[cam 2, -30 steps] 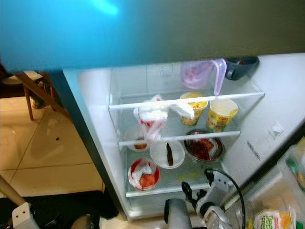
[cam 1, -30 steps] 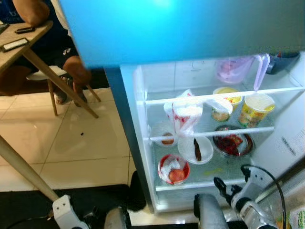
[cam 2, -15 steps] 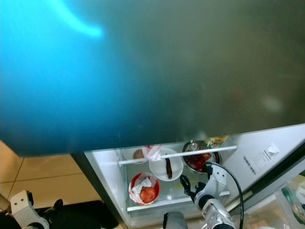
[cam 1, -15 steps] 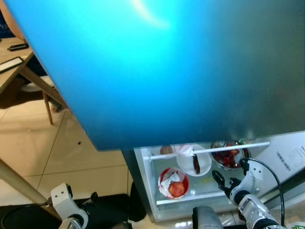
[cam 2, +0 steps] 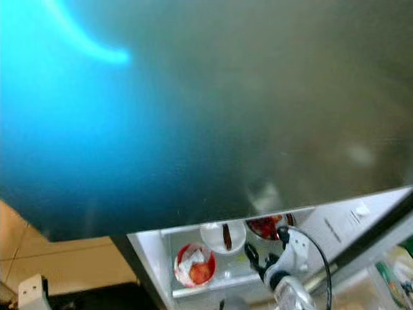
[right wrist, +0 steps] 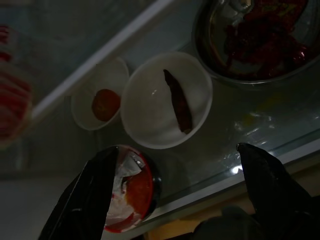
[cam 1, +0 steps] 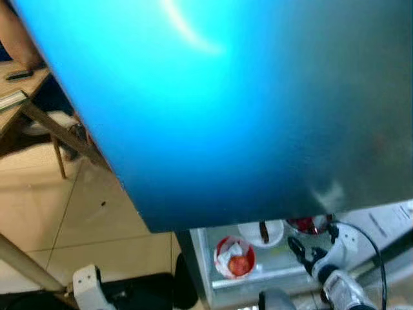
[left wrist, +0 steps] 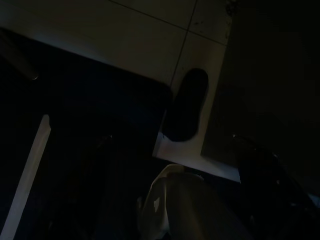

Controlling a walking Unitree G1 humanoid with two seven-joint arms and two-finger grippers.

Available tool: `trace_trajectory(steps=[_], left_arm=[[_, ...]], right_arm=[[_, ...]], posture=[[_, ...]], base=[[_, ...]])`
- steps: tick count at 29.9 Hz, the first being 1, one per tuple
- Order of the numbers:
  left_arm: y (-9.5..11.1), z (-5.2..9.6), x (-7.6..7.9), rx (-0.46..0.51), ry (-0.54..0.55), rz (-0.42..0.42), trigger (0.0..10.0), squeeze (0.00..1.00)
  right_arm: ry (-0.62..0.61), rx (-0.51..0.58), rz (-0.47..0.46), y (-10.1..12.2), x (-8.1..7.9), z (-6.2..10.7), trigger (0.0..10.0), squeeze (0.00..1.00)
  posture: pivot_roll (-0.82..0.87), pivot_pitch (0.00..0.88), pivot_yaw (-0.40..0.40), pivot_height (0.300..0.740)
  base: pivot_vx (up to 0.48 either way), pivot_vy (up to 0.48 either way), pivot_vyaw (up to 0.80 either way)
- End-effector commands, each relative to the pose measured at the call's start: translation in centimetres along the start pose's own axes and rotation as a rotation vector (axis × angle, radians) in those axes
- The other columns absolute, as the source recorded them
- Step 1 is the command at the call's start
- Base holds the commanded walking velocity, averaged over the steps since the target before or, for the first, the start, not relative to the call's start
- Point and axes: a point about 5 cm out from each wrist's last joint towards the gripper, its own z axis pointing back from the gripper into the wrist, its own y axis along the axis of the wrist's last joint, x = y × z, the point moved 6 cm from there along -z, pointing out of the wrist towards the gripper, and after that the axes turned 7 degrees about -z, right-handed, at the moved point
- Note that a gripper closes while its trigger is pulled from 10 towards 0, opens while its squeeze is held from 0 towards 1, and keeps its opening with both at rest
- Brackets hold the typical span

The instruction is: Restocking fridge

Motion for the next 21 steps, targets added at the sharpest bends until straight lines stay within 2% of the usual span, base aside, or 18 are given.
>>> trace_trajectory(steps=[1,3,9,21], left_arm=[[-1.63,0.25,0.27,-0.057,-0.004,0.012,10.0,0.0],[-1.78,0.26,0.35,-0.065,-0.007,0.012,10.0,0.0],[-1.6,0.24,0.4,-0.053,-0.009,0.006,10.0,0.0],[-2.14,0.28,0.78,-0.072,-0.018,-0.009,10.0,0.0]], right_arm=[[-0.022,-0.015,-0.005,-0.44,0.46,0.14,10.0,0.0],[-0.027,-0.023,-0.004,-0.57,0.55,0.16,10.0,0.0],[0.005,-0.007,-0.018,-0.32,0.24,0.18,10.0,0.0],[0.034,-0.007,-0.022,-0.28,-0.08,0.18,10.0,0.0]], posture=[[-0.03,0.0,0.015,0.649],[-0.03,0.0,0.015,0.649],[-0.03,0.0,0.014,0.649],[-0.04,0.0,0.016,0.683]], base=[[-0.48,0.0,0.0],[-0.48,0.0,0.0],[0.0,0.0,0.0],[0.0,0.0,0.0]])
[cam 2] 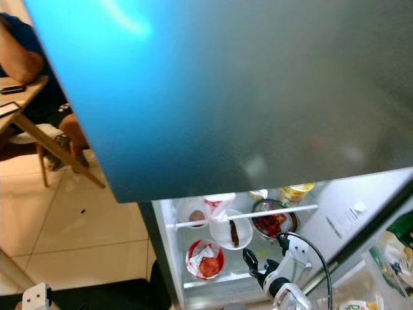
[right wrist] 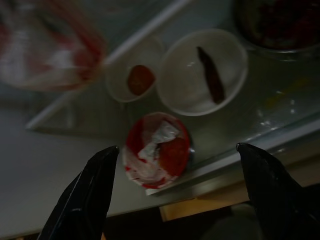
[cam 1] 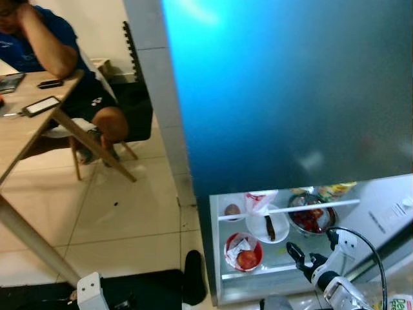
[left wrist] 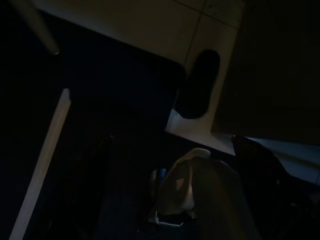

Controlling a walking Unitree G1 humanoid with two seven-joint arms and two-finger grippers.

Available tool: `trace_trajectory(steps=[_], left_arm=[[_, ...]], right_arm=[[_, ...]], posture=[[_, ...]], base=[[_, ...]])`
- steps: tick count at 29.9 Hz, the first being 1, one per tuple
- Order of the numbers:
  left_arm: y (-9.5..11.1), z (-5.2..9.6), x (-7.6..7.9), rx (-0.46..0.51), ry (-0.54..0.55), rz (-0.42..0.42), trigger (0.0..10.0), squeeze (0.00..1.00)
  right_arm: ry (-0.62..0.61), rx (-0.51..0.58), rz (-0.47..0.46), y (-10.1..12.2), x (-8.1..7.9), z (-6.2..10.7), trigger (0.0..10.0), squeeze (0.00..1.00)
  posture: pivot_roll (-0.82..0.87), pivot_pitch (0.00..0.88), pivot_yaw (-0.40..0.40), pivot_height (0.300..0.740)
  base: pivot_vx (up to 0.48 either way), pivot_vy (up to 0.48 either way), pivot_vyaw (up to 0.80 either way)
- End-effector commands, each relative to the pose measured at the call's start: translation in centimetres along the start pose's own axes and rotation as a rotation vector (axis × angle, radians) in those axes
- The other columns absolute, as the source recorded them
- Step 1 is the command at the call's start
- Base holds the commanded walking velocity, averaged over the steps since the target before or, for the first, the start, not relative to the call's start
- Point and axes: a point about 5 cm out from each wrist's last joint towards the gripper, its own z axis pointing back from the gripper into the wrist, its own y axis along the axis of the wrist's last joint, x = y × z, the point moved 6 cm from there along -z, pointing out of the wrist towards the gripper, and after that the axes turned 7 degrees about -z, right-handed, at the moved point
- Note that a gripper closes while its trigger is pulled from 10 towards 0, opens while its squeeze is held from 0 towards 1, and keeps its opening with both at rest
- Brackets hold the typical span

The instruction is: Restocking fridge

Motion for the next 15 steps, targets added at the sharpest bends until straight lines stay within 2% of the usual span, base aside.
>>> trace_trajectory(steps=[1,15], left_arm=[[-0.76,0.02,0.52,-0.024,-0.011,-0.008,10.0,0.0],[-1.39,0.14,0.64,-0.041,-0.011,-0.01,10.0,0.0]], right_arm=[[0.004,0.007,-0.009,0.18,-0.09,-0.03,10.0,0.0],[0.006,-0.002,-0.011,-0.16,-0.03,0.03,10.0,0.0]], posture=[[-0.04,0.0,0.016,0.688],[-0.04,0.0,0.018,0.74]], base=[[0.0,0.0,0.0],[0.0,0.0,0.0]])
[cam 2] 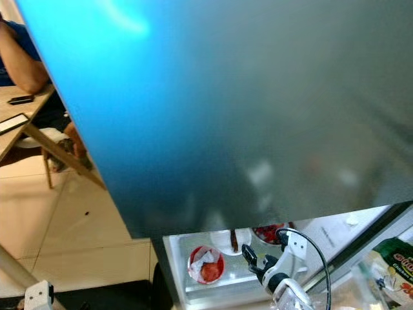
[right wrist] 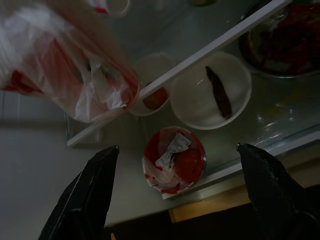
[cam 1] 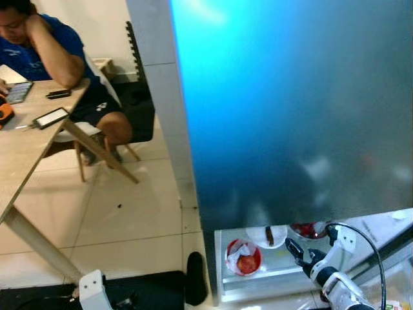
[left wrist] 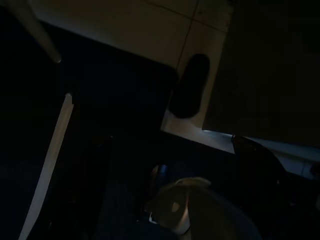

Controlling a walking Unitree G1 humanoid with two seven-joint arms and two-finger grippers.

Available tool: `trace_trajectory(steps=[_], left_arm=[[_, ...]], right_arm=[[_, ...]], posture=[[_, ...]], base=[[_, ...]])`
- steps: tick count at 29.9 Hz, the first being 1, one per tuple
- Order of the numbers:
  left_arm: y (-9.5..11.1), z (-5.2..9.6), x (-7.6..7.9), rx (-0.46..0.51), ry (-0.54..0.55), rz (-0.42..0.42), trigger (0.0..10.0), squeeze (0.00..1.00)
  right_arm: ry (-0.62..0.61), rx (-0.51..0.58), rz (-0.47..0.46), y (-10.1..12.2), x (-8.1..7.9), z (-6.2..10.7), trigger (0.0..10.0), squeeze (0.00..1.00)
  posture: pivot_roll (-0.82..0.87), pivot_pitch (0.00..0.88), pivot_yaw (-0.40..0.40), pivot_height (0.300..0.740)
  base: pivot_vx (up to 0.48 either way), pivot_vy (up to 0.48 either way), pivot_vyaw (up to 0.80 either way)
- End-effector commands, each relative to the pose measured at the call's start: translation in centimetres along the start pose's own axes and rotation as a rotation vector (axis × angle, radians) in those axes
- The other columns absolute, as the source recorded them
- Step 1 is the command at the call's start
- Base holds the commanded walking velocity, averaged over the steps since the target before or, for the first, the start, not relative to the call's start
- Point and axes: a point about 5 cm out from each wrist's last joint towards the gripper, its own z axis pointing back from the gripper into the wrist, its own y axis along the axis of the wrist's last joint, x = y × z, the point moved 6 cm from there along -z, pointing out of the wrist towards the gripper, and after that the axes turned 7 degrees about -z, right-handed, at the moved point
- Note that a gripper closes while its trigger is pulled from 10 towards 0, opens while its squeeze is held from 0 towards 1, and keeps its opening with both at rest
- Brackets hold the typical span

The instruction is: Restocking fridge

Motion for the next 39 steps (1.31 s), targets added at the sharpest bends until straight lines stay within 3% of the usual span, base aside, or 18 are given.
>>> trace_trajectory(steps=[1,15,21,25,29,33,39], left_arm=[[-1.0,0.1,0.4,-0.031,-0.006,-0.004,10.0,0.0],[-1.7,0.1,1.0,-0.063,-0.027,-0.037,10.0,0.0],[-1.8,0.2,0.6,-0.064,-0.01,-0.032,10.0,0.0],[-2.1,0.3,0.3,-0.073,0.007,-0.02,10.0,0.0],[-2.3,0.4,0.2,-0.082,0.014,-0.01,10.0,0.0],[-1.8,0.1,0.8,-0.066,0.001,-0.004,10.0,0.0],[-2.5,0.0,1.2,-0.101,0.015,-0.003,10.0,0.0]], right_arm=[[-0.002,-0.001,-0.012,-0.2,0.1,0.1,10.0,0.0],[-0.057,-0.035,0.009,-1.3,1.4,0.6,10.0,0.0],[-0.181,-0.106,0.076,-3.2,3.6,1.4,10.0,0.0],[-0.205,-0.137,0.092,-4.2,4.0,1.7,10.0,0.0],[-0.21,-0.164,0.103,-5.1,4.0,1.8,10.0,0.0],[-0.175,-0.216,0.176,-5.9,3.5,1.7,10.0,0.0],[-0.224,-0.171,0.174,-4.1,3.2,1.0,10.0,0.0]], posture=[[-0.04,0.0,0.019,0.74],[-0.04,0.0,0.012,0.74],[-0.03,0.0,0.012,0.74],[-0.03,0.0,0.019,0.74],[-0.02,0.0,0.014,0.74],[-0.02,0.0,-0.006,0.74],[-0.03,0.0,0.009,0.74]], base=[[0.0,0.0,0.0],[0.0,0.0,0.0],[0.0,0.0,0.0],[0.0,0.0,0.0],[0.0,0.0,0.0],[0.0,0.0,0.0],[0.0,0.0,0.0]])
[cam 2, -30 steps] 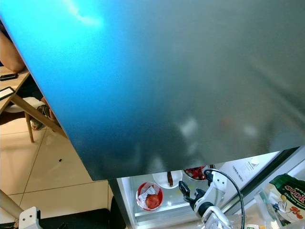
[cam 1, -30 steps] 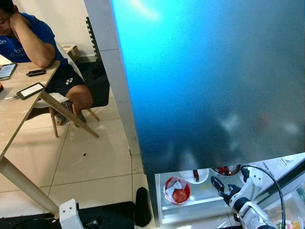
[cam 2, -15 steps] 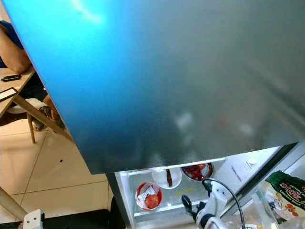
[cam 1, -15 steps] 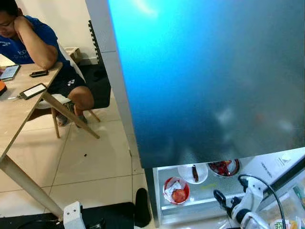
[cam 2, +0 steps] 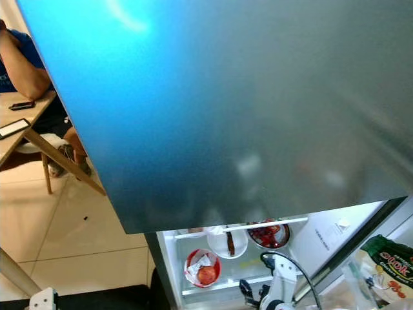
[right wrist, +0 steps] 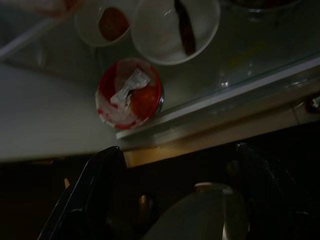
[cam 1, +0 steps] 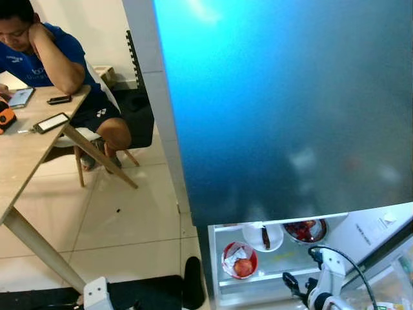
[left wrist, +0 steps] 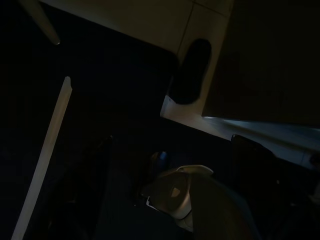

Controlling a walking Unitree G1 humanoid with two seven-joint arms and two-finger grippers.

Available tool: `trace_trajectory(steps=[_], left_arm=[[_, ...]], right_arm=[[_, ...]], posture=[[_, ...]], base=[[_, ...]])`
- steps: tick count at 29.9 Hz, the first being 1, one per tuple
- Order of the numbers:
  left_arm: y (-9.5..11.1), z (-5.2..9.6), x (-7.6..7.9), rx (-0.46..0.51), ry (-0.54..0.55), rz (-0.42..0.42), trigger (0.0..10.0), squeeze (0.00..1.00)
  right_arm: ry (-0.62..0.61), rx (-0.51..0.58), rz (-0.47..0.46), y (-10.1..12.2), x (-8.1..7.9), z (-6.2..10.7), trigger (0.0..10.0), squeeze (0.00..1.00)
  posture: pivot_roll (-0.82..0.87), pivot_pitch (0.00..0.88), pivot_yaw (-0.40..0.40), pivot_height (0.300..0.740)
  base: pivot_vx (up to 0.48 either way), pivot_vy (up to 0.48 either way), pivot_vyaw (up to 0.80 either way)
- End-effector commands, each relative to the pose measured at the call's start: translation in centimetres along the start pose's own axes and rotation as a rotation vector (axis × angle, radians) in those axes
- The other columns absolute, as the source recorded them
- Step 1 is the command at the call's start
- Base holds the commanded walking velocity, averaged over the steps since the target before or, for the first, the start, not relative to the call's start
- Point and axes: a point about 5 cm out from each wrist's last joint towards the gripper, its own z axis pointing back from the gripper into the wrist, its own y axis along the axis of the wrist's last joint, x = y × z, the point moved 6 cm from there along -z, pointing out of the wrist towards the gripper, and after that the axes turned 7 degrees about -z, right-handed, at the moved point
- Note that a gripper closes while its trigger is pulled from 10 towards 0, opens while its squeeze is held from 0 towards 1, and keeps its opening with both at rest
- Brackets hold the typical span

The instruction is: Restocking fridge

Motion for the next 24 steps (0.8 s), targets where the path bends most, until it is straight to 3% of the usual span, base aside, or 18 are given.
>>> trace_trajectory(steps=[1,7,13,24], left_arm=[[-0.8,-0.1,0.8,-0.035,-0.01,-0.008,10.0,0.0],[-0.5,-0.2,0.9,-0.033,-0.003,-0.007,10.0,0.0],[-0.9,-0.3,1.0,-0.054,0.009,-0.011,10.0,0.0],[-0.8,-0.2,0.8,-0.052,0.011,-0.021,10.0,0.0]], right_arm=[[-0.027,0.015,-0.002,0.7,-0.1,-0.2,10.0,0.0],[-0.051,-0.019,0.061,-0.1,0.0,-0.2,10.0,0.0],[-0.162,-0.092,0.166,-1.4,2.5,0.5,10.0,0.0],[-0.166,-0.105,0.179,-1.8,2.4,0.4,10.0,0.0]], posture=[[-0.03,0.0,0.004,0.74],[-0.03,0.0,-0.01,0.74],[-0.03,0.0,0.003,0.74],[-0.03,0.0,0.012,0.74]], base=[[0.0,0.0,0.0],[0.0,0.0,0.0],[0.0,0.0,0.0],[0.0,0.0,0.0]])
